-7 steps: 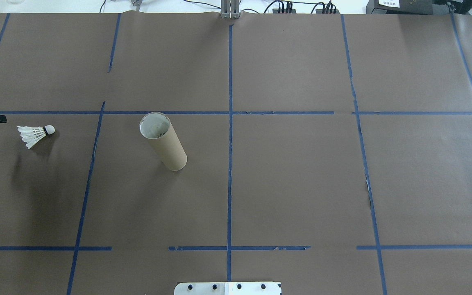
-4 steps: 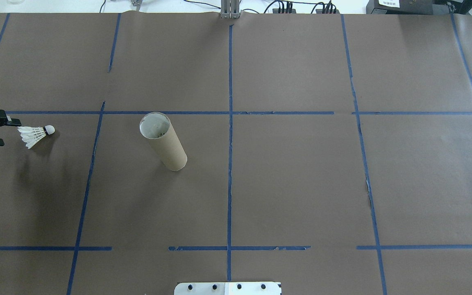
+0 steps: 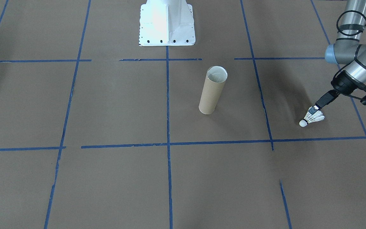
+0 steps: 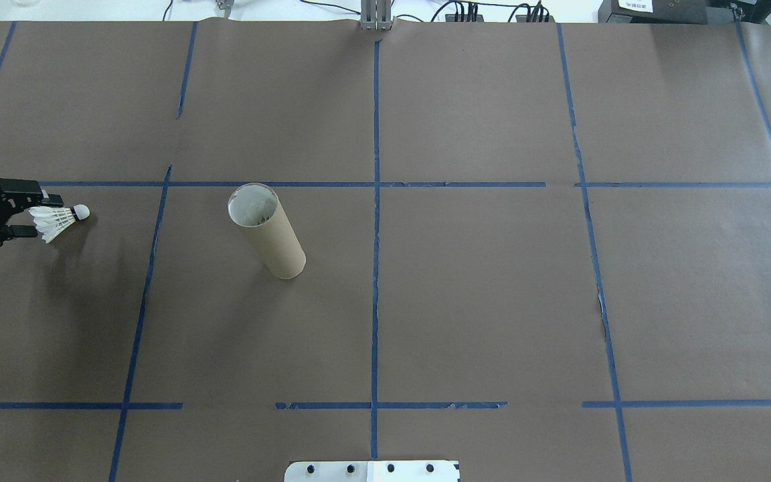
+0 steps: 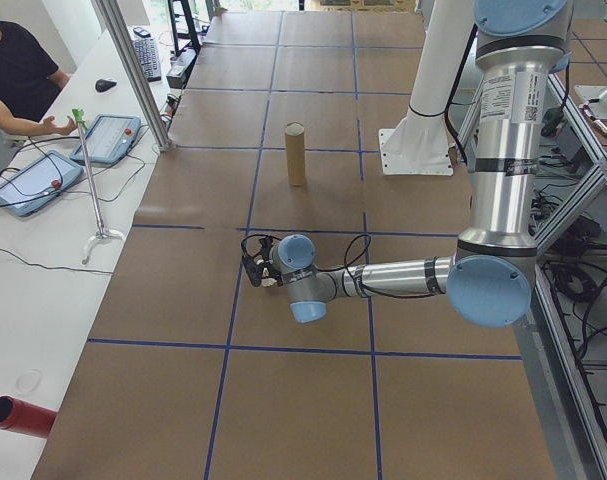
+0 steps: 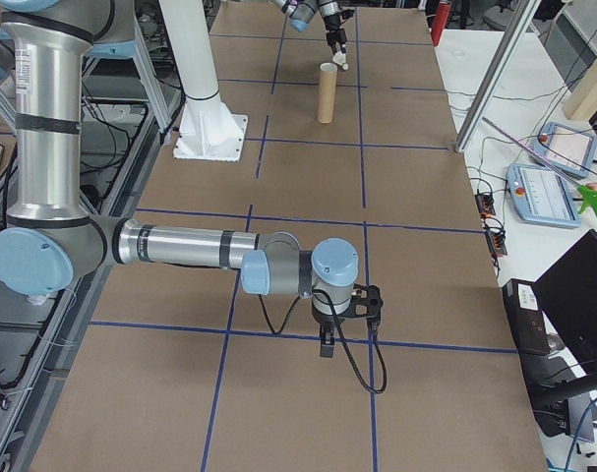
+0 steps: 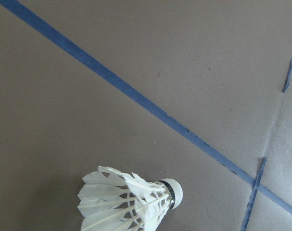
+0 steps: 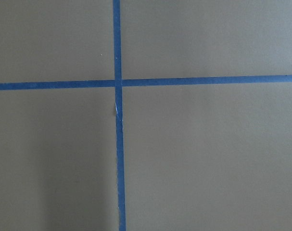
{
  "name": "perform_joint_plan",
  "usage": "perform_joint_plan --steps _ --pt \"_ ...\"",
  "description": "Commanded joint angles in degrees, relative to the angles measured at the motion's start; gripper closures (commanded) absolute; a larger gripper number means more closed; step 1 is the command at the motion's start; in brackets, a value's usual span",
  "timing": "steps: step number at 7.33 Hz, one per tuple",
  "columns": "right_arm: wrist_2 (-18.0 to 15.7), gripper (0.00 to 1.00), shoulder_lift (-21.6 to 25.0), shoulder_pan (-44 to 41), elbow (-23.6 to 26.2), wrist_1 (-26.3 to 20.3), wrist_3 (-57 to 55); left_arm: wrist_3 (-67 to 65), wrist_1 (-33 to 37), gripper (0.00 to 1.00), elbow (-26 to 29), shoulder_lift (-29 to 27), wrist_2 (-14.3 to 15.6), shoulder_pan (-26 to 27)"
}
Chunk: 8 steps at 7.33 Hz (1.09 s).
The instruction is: Collect badminton balls into bucket
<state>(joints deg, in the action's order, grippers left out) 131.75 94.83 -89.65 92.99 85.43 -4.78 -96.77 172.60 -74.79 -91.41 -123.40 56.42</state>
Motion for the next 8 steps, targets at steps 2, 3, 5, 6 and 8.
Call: perform_joint_plan --steps 2,3,5,6,8 --pt "0.0 0.0 0.0 0.0 0.0 0.0 -0.05 0.53 -0.16 0.4 1.74 -1.31 0.62 -0.69" --pt "0.0 0.0 0.0 0.0 0.0 0.0 0.04 0.7 -0.16 0.58 2.1 -1.32 0.62 -0.69" --pt "0.0 0.0 0.0 0.0 0.0 0.0 0.04 1.05 -0.07 0.87 2.01 -1.23 0.62 -0.78" --pt "0.0 0.0 0.0 0.0 0.0 0.0 0.04 2.1 -0.07 1.0 1.75 -0.88 0.27 -0.78" --pt "0.0 0.0 0.0 0.0 0.0 0.0 0.04 3.52 -0.16 1.0 0.09 -0.61 -2.79 -0.61"
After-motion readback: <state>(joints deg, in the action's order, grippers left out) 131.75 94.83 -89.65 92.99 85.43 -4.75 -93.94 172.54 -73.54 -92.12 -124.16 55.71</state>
